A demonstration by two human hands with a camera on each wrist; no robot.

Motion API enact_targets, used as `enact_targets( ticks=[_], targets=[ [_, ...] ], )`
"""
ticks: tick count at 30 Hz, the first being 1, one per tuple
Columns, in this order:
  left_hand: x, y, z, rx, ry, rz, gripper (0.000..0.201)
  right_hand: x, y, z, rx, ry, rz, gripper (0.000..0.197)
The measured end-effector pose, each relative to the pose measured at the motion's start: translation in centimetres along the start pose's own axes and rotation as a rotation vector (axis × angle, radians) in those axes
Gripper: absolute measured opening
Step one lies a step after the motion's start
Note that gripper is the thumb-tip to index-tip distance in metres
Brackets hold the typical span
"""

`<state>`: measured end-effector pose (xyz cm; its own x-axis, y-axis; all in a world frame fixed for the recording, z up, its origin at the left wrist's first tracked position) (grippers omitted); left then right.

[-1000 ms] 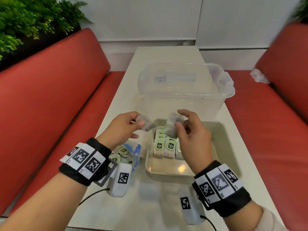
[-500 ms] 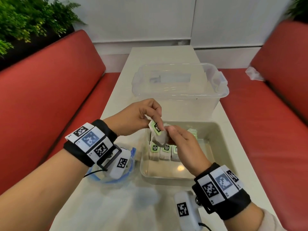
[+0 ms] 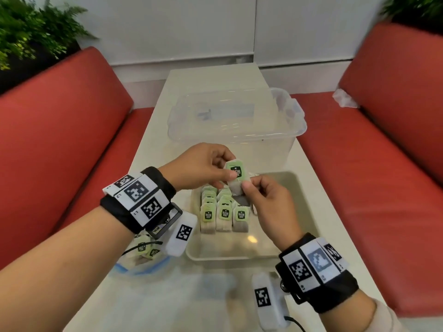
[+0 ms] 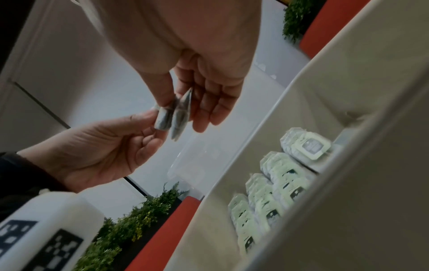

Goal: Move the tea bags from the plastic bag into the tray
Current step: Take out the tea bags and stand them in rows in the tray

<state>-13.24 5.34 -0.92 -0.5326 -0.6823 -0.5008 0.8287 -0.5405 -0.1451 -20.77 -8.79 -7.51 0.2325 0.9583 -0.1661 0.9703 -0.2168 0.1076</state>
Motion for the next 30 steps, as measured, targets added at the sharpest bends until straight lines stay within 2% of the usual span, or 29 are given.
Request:
enact_targets(
  ticks=[3, 8, 13, 17, 22, 30],
  targets=[
    [0.8, 2.2, 0.4, -0.021, 0.138, -0.012, 0.011, -2.3, 0.3, 0.5, -0.006, -0.169, 0.107, 0.015],
    [4.6, 5.8, 0.4, -0.06, 0.511, -0.161, 0.014, -6.5, 0.4, 1.6, 0.012, -0.319, 0.325, 0.017],
    [8.4, 8.7, -1.1, -0.131, 0.725, -0.34, 0.02, -8.2, -0.3, 2.2, 0.032, -0.354, 0.388, 0.018],
    [10.2, 9.4, -1.7, -0.128, 0.888, -0.416, 0.024, -8.5, -0.7, 2.6, 0.043, -0.358, 0.396, 0.018],
    [10.8, 9.9, -2.7, -0.125, 0.992, -0.417, 0.03, -8.5, -0.8, 2.9, 0.05, -0.354, 0.404, 0.018],
    [10.0, 9.9, -2.6, -0.113, 0.953, -0.288, 0.016, -8.2, -0.9, 3.1, 0.077, -0.258, 0.344, 0.025]
  ],
)
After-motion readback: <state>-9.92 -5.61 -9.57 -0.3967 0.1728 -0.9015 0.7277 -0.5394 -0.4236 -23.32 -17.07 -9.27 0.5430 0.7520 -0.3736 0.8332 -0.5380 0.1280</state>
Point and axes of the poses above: each hand's wrist, its own y-axis towards the middle knuckle, its own x-axis out of the palm, z = x × y, the point moved 2 cm from there along y, towards the middle knuckle, and after that the axes turned 1 degree about -x, right-handed, at the moved point
